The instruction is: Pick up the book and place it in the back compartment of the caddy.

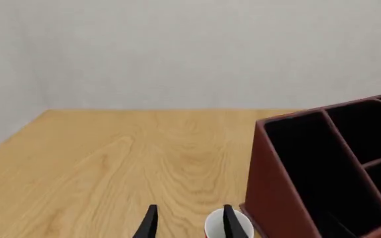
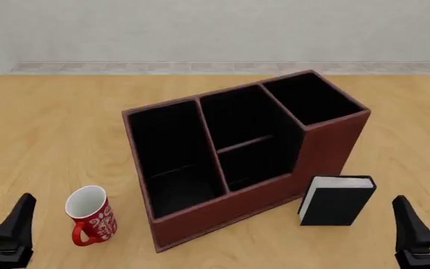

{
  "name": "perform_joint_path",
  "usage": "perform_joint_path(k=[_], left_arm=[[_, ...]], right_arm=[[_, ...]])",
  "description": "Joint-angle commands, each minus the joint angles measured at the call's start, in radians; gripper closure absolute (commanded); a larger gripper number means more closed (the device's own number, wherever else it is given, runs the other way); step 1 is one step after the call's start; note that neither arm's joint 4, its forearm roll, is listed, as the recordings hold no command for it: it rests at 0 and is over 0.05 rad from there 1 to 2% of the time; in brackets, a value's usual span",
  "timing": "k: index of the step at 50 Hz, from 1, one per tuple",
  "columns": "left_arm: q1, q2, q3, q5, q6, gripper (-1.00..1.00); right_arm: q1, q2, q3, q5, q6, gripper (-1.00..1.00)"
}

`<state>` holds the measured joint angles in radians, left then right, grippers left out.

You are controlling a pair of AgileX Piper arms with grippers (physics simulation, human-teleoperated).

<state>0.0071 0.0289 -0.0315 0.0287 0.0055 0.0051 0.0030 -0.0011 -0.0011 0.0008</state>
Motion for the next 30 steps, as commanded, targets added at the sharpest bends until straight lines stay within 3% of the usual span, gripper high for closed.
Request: perform_joint_path(k=[1, 2, 3, 4, 17, 20, 30], left_arm=[[-0.011, -0.026, -0.032, 0.017, 0.012, -1.0], [-0.017, -0.021, -0.042, 0.021, 0.019, -1.0], [-0.052, -0.025, -0.094, 0.062, -0.029, -1.0], [-0.062, -0.026, -0.108, 0.066, -0.033, -1.0], [-0.214, -0.025, -0.252, 0.177, -0.037, -1.0], [-0.273, -0.003, -0.283, 0.18, -0.016, -1.0], [-0.447, 0.181, -0.311, 0.084, -0.036, -1.0]], right_arm=[[0.198, 0.031, -0.001, -0.039, -0.019, -1.0], [0.223, 0.06, 0.0, -0.058, -0.003, -1.0], [0.193, 0.028, -0.002, -0.034, -0.019, -1.0], [0.192, 0.038, -0.001, -0.04, -0.011, -1.0], [0.194, 0.021, -0.002, -0.028, -0.02, -1.0], [0.193, 0.023, -0.003, -0.026, -0.013, -1.0], [0.193, 0.041, -0.002, -0.041, -0.006, -1.0]])
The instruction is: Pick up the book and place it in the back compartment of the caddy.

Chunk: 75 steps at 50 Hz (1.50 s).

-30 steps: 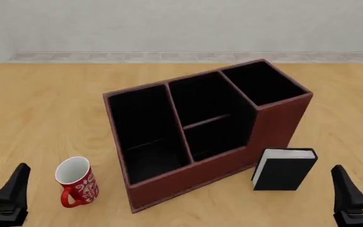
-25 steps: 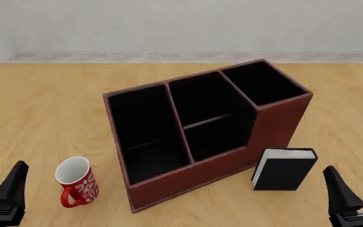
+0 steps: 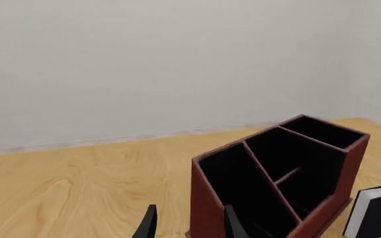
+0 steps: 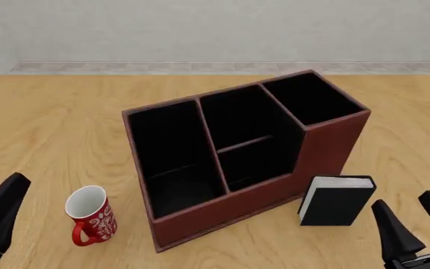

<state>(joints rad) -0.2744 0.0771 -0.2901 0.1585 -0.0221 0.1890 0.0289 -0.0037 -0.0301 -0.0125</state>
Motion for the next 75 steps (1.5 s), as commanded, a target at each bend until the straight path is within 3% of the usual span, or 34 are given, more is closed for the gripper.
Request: perform_joint_path(k=[1, 10, 11, 13, 19, 30, 32, 52, 75], left_arm=[[-0.177, 0.141, -0.052, -0.052, -0.014, -1.0], [-0.289, 0.289, -0.052, -0.158, -0.008, -1.0], [-0.373, 0.439, -0.058, -0.276, -0.025, -1.0], [-0.412, 0.514, -0.073, -0.335, -0.041, -1.0], [-0.52, 0.699, -0.11, -0.46, 0.011, -1.0], [-0.62, 0.883, -0.168, -0.565, 0.0, -1.0], [-0.674, 0.987, -0.211, -0.598, -0.008, -1.0], [-0.765, 1.251, -0.348, -0.673, -0.07, -1.0], [-0.788, 1.441, -0.448, -0.708, -0.044, -1.0]], right_arm=[[0.009, 0.013, 0.0, -0.01, 0.006, -1.0], [0.01, 0.018, 0.0, -0.014, 0.007, -1.0], [0.01, 0.026, 0.002, -0.025, 0.006, -1.0], [0.011, 0.017, 0.002, -0.019, 0.001, -1.0], [0.01, 0.027, 0.002, -0.025, 0.007, -1.0], [0.012, 0.012, 0.002, -0.014, 0.0, -1.0], [0.012, 0.019, 0.002, -0.018, 0.006, -1.0], [0.014, 0.013, 0.002, -0.018, -0.004, -1.0], [0.014, 0.032, 0.002, -0.032, 0.004, -1.0]])
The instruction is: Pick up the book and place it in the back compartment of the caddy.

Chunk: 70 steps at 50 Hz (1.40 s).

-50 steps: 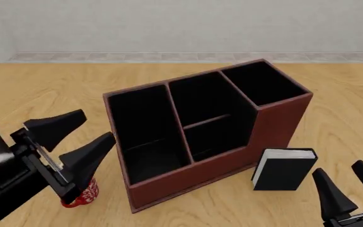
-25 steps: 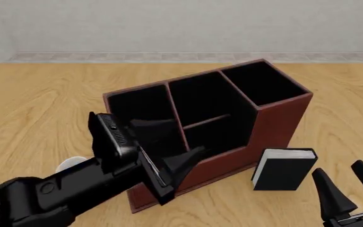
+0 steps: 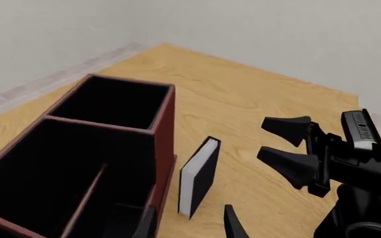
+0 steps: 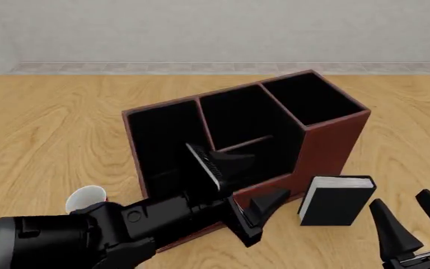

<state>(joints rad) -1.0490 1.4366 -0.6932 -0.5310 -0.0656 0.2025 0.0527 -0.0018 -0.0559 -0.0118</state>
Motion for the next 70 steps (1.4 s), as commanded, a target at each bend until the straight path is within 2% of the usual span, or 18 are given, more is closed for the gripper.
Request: perform_joint_path(k=[1, 23, 24, 25, 26, 27, 29, 31, 39, 41, 42, 43, 50, 53, 63, 70], left_arm=[[-0.012, 0.086, -0.048, -0.019, -0.001, -1.0], [-0.053, 0.177, -0.138, 0.002, 0.017, -1.0], [-0.056, 0.179, -0.135, -0.008, -0.05, -1.0], [-0.056, 0.179, -0.135, -0.008, -0.05, -1.0], [-0.049, 0.17, -0.126, -0.02, -0.105, -1.0], [-0.043, 0.165, -0.129, -0.015, -0.09, -1.0], [-0.049, 0.201, -0.15, -0.001, -0.012, -1.0], [-0.047, 0.202, -0.148, -0.007, -0.037, -1.0], [-0.049, 0.242, -0.17, -0.005, -0.02, -1.0], [-0.051, 0.273, -0.181, -0.003, 0.045, -1.0], [-0.054, 0.285, -0.182, -0.009, 0.047, -1.0], [-0.053, 0.29, -0.18, -0.016, 0.019, -1.0], [-0.027, 0.325, -0.186, -0.033, 0.026, -1.0], [-0.028, 0.339, -0.198, -0.025, 0.063, -1.0], [-0.031, 0.364, -0.226, -0.014, 0.052, -1.0], [-0.041, 0.403, -0.285, 0.031, 0.064, -1.0]], right_arm=[[0.0, 0.008, 0.0, -0.006, 0.003, -1.0], [0.001, -0.004, 0.0, 0.002, -0.003, -1.0], [0.001, -0.005, 0.0, 0.003, -0.003, -1.0], [0.001, -0.005, 0.0, 0.004, -0.003, -1.0], [0.001, -0.001, 0.001, 0.0, -0.002, -1.0], [0.001, 0.004, 0.001, -0.004, 0.001, -1.0], [0.001, 0.005, 0.0, -0.003, 0.003, -1.0], [0.001, 0.004, 0.001, -0.006, -0.001, -1.0], [0.001, 0.009, 0.001, -0.009, 0.002, -1.0], [0.002, 0.002, 0.0, -0.004, -0.002, -1.0], [0.002, 0.0, 0.0, -0.002, -0.003, -1.0], [0.002, 0.0, 0.0, 0.0, -0.001, -1.0], [0.002, 0.007, 0.001, -0.009, -0.002, -1.0], [0.002, 0.011, 0.001, -0.01, 0.002, -1.0], [0.002, 0.004, 0.0, -0.003, 0.001, -1.0], [0.002, 0.003, 0.0, -0.002, 0.001, -1.0]])
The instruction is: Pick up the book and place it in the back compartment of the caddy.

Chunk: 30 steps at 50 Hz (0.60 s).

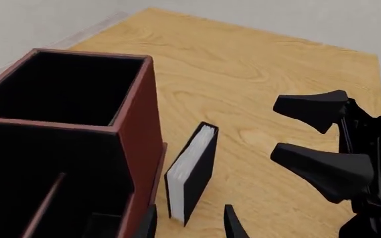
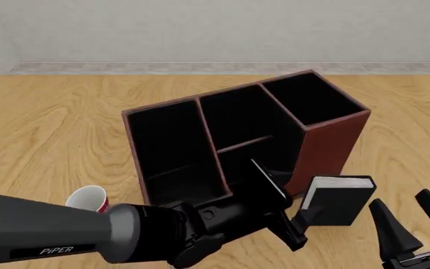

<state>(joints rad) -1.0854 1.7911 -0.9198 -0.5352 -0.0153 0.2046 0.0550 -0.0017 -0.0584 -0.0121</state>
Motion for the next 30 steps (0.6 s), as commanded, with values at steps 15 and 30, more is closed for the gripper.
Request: perform_joint_path(k=[15, 30], left_arm=[[0.007, 0.086, -0.16, 0.099, -0.005, -1.0], [0.024, 0.134, -0.213, 0.14, -0.012, -1.0]], right_arm=[[0.001, -0.005, -0.001, 0.005, -0.001, -1.0], [0.001, -0.001, -0.001, 0.0, -0.001, -1.0]])
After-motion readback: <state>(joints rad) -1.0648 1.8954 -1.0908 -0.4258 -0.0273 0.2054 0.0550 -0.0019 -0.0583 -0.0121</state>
